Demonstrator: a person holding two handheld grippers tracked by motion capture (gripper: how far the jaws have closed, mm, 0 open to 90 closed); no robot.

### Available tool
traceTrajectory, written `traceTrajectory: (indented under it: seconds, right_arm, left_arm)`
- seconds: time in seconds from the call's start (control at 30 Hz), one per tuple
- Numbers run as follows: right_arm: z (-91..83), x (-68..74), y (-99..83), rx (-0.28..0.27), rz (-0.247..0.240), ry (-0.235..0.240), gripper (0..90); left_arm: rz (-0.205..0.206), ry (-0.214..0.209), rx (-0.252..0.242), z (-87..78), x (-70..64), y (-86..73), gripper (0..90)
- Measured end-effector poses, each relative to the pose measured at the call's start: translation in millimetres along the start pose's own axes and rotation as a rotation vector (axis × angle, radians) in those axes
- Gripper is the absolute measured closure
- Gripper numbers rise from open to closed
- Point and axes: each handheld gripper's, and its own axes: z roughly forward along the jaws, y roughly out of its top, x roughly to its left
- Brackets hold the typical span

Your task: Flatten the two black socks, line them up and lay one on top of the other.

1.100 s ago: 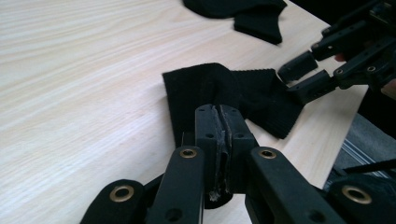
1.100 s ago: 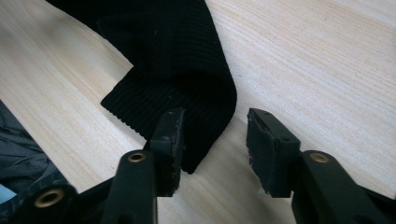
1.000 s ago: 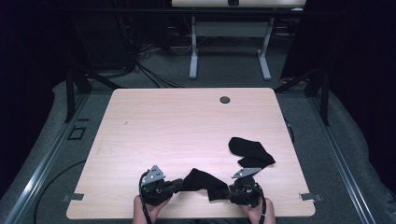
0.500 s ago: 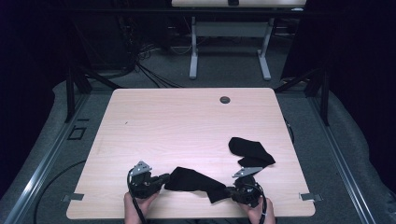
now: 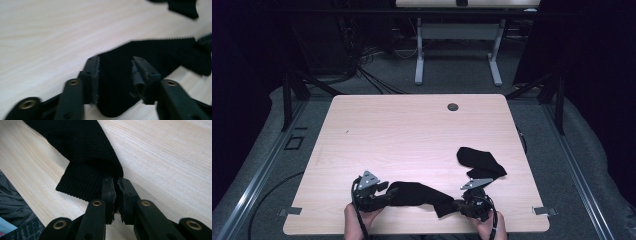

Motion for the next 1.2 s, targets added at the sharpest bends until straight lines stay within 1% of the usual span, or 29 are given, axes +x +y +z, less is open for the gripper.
traceTrajectory:
  seconds: [0.03, 0.1, 0.13, 0.2, 0.23, 0.27, 0.3, 0.33, 0.4, 0.47, 0.53, 0.57, 0.6, 0.63, 0.67, 0.7, 0.73, 0.77, 0.8, 0.87, 0.93, 0.97, 1.0, 1.03, 1.07, 1.1, 1.13, 1.17, 1.2]
  right_arm:
    - [-0.2, -0.1, 0.8, 0.007, -0.003, 0.0, 83.2]
    - [-0.3, 0.1, 2.7, 0.024, -0.014, -0.001, 83.2]
    - [0.1, 0.5, 3.6, 0.027, -0.02, -0.006, 83.2]
    - [-0.1, 0.1, 4.3, 0.035, -0.02, -0.003, 83.5]
    - [-0.3, -1.0, 4.3, 0.037, -0.02, 0.005, 84.1]
    - [0.2, -1.3, 3.6, 0.026, -0.009, 0.007, 85.0]
    - [-0.2, -1.8, 3.3, 0.027, -0.007, 0.014, 85.7]
    - [-0.4, -2.3, 2.8, 0.024, -0.006, 0.018, 86.4]
    - [-0.6, -2.6, 1.4, 0.001, 0.002, 0.003, 87.1]
    - [-1.6, -4.1, 1.7, 0.009, -0.003, 0.006, 87.3]
    - [-2.4, -3.9, 3.3, 0.01, -0.012, -0.015, 87.7]
    - [-3.6, -4.2, 5.2, 0.02, -0.025, -0.029, 87.7]
    - [-4.7, -3.6, 6.9, 0.016, -0.033, -0.052, 87.7]
    - [-6.7, -2.8, 8.8, 0.006, -0.042, -0.065, 87.8]
    - [-9.0, -1.3, 11.5, -0.017, -0.056, -0.081, 87.8]
    - [-10.6, -0.3, 13.9, -0.018, -0.067, -0.091, 87.8]
    - [-12.2, 1.5, 16.9, -0.029, -0.076, -0.113, 87.8]
    - [-14.8, 1.6, 22.1, -0.026, -0.108, -0.14, 87.8]
    - [-16.0, 2.2, 27.1, -0.029, -0.129, -0.16, 87.8]
    - [-18.2, 1.7, 40.3, -0.029, -0.156, -0.193, 87.9]
    - [-20.3, -0.1, 54.5, -0.038, -0.169, -0.207, 88.0]
    - [-21.6, -0.7, 65.2, -0.044, -0.188, -0.222, 88.0]
    - [-22.6, -0.4, 71.3, -0.049, -0.2, -0.229, 88.0]
    - [-24.4, 1.3, 78.7, -0.059, -0.222, -0.241, 88.0]
    - [-27.3, 5.2, 86.1, -0.07, -0.262, -0.253, 88.0]
    - [-28.1, 9.9, 89.5, -0.083, -0.285, -0.268, 87.8]
    - [-29.1, 13.3, 90.3, -0.089, -0.303, -0.269, 87.5]
    - [-29.9, 17.7, 88.3, -0.101, -0.32, -0.262, 87.0]
    - [-29.2, 22.0, 81.6, -0.099, -0.323, -0.242, 86.4]
  left_arm:
    - [-0.002, -0.018, 0.026, 5.9, 0.0, -0.9, 64.2]
    - [0.004, -0.04, 0.075, 15.0, 0.2, -3.7, 69.4]
    - [0.004, -0.046, 0.081, 16.7, 0.1, -4.7, 71.6]
    - [0.003, -0.042, 0.097, 19.6, 0.3, -6.9, 74.9]
    - [0.011, -0.045, 0.102, 19.9, 1.3, -8.0, 76.6]
    - [0.011, -0.044, 0.101, 19.7, 1.8, -8.5, 78.0]
    - [0.01, -0.043, 0.102, 19.3, 2.2, -9.1, 79.3]
    - [0.012, -0.05, 0.101, 19.0, 3.6, -9.6, 80.4]
    - [0.004, -0.054, 0.094, 19.0, 6.0, -10.9, 82.4]
    - [-0.011, -0.063, 0.086, 19.1, 8.0, -12.0, 84.5]
    - [-0.014, -0.06, 0.085, 19.2, 8.6, -12.4, 86.4]
    - [-0.008, -0.058, 0.087, 19.2, 9.0, -12.2, 87.8]
    - [-0.008, -0.057, 0.088, 19.2, 9.3, -12.3, 89.0]
    - [-0.008, -0.06, 0.087, 19.2, 9.9, -12.5, 89.3]
    - [-0.007, -0.06, 0.085, 19.2, 9.9, -12.8, 89.5]
    - [-0.005, -0.06, 0.084, 19.1, 9.7, -13.0, 89.6]
    - [-0.007, -0.058, 0.078, 19.4, 9.2, -13.4, 89.6]
    - [-0.006, -0.056, 0.08, 19.1, 8.9, -13.4, 89.6]
    - [-0.003, -0.057, 0.084, 18.8, 8.6, -13.4, 89.7]
    - [0.008, -0.051, 0.079, 19.2, 8.1, -13.4, 89.6]
    - [0.005, -0.05, 0.088, 19.0, 7.5, -12.8, 89.7]
    - [0.005, -0.051, 0.094, 18.7, 7.4, -12.4, 89.6]
    - [0.003, -0.051, 0.097, 18.5, 7.1, -12.2, 89.6]
    - [0.0, -0.051, 0.102, 18.2, 6.6, -12.0, 89.6]
    - [0.002, -0.047, 0.101, 18.4, 6.1, -11.9, 89.6]
    - [0.006, -0.043, 0.102, 18.5, 5.7, -11.6, 89.6]
    - [0.009, -0.042, 0.108, 18.4, 5.5, -11.1, 89.6]
    - [0.013, -0.041, 0.106, 18.3, 5.0, -11.2, 89.6]
    - [0.014, -0.036, 0.1, 18.5, 4.7, -11.8, 89.6]
